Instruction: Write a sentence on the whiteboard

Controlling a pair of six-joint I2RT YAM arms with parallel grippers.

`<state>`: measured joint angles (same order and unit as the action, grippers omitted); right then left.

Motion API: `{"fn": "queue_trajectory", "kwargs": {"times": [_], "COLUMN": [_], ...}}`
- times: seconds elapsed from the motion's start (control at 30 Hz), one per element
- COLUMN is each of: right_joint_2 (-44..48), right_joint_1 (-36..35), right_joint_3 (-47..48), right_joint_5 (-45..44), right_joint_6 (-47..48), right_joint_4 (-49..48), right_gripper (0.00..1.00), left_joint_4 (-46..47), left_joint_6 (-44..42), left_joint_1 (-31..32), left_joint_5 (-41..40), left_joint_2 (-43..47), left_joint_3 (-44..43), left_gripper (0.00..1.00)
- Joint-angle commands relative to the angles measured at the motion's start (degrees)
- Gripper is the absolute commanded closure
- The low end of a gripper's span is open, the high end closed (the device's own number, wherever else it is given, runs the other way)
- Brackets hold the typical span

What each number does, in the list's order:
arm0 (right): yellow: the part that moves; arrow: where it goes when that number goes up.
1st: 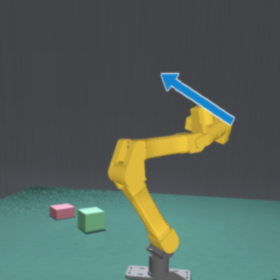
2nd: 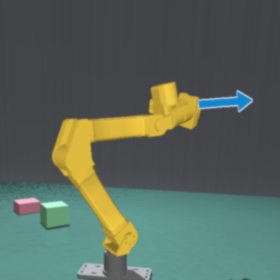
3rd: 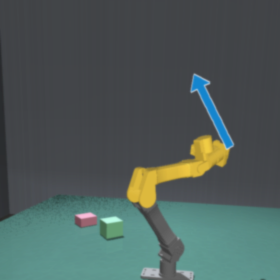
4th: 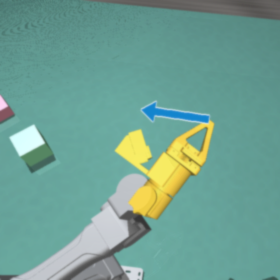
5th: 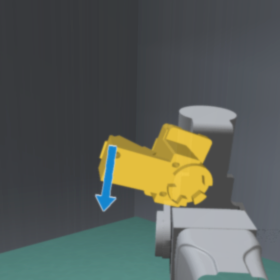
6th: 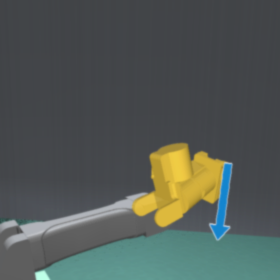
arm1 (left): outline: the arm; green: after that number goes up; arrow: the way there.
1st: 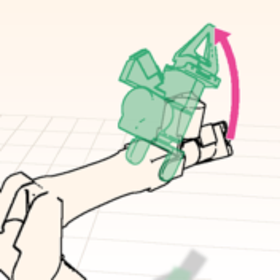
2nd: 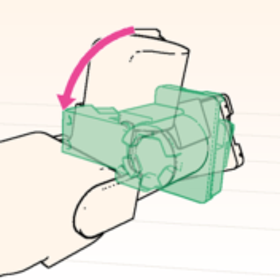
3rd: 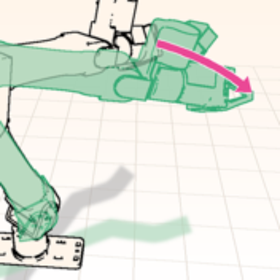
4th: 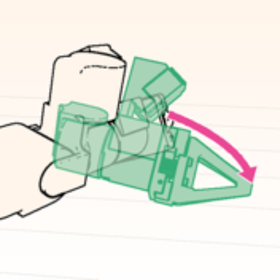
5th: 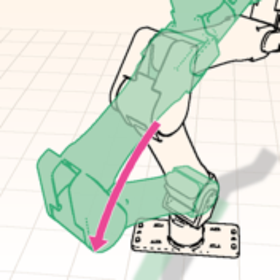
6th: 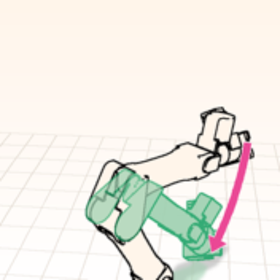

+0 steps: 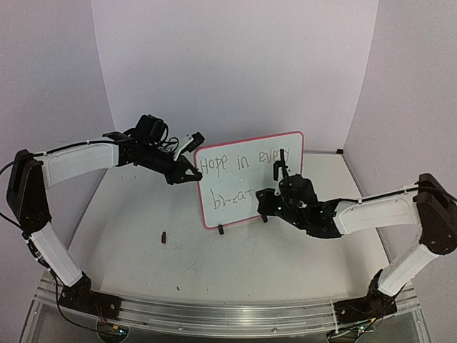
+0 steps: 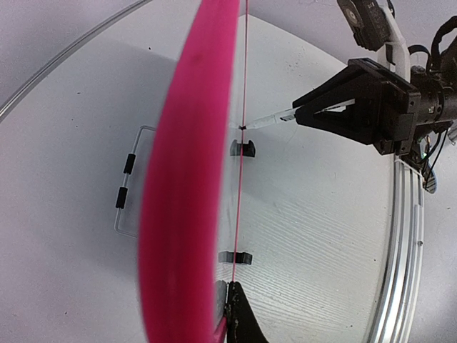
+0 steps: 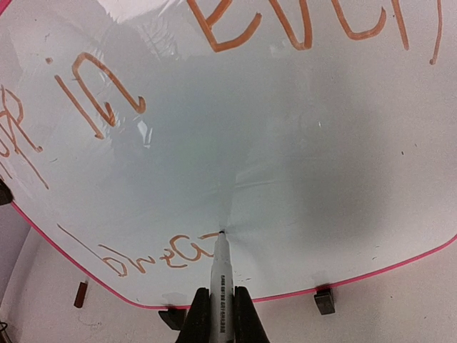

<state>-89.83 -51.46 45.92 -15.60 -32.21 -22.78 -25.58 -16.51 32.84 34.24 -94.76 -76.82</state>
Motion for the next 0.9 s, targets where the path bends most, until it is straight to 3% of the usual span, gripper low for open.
{"fn": "queue_trajectory", "kwargs": {"times": [0.0,0.37,0.87], "right_joint_2": [2.8,5.5,1.2], "right_joint_1": [0.2,0.2,0.5], "right_joint_3": [-1.1,-1.1,2.8], "right_joint_5": [-2.0,4.6,2.5], "right_joint_6": [-0.4,1.2,1.5], "right_joint_4": [-0.4,-0.4,-1.0], "right_gripper": [1.0,1.0,1.0], "left_joint_4": [-4.3,-4.4,-4.3], "left_joint_6": [-2.9,-2.9,-3.0], "left_joint_1": [0.3,0.3,0.3], "left_joint_5": [-4.8,-4.8,-4.9], "left_joint_2": [0.3,0.5,0.6], "left_joint_3": [0.6,0.5,0.7], "left_gripper": [1.0,1.0,1.0]}}
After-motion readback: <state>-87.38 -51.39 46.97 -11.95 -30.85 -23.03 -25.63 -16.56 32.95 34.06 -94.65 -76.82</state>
